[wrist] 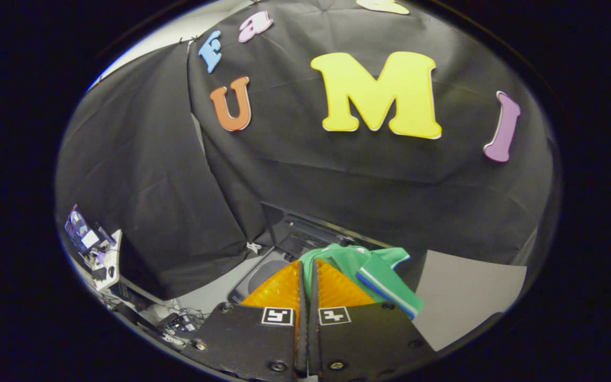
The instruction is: Put the clothes into the washing machine and then close the washing machine lid.
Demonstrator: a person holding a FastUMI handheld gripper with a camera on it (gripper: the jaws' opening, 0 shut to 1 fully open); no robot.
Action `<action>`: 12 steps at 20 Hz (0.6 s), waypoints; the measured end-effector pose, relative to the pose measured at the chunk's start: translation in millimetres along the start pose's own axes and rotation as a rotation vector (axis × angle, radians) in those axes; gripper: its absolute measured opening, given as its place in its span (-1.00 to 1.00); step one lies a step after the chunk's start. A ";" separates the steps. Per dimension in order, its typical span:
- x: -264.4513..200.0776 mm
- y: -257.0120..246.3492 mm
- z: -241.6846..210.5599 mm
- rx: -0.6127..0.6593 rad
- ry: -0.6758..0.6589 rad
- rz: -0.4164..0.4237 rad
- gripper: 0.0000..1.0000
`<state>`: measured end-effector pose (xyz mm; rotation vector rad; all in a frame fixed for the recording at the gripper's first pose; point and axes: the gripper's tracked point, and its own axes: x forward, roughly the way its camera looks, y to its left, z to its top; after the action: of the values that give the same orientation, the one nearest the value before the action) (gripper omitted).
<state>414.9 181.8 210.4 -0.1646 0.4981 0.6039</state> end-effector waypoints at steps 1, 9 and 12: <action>7.4 5.0 0.9 -0.004 0.005 0.008 -0.91; 58.0 45.3 5.4 0.006 0.029 0.085 -0.93; 77.0 56.9 -4.5 0.003 0.074 0.105 -0.92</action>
<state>434.7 265.6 168.2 -0.1591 0.5816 0.7011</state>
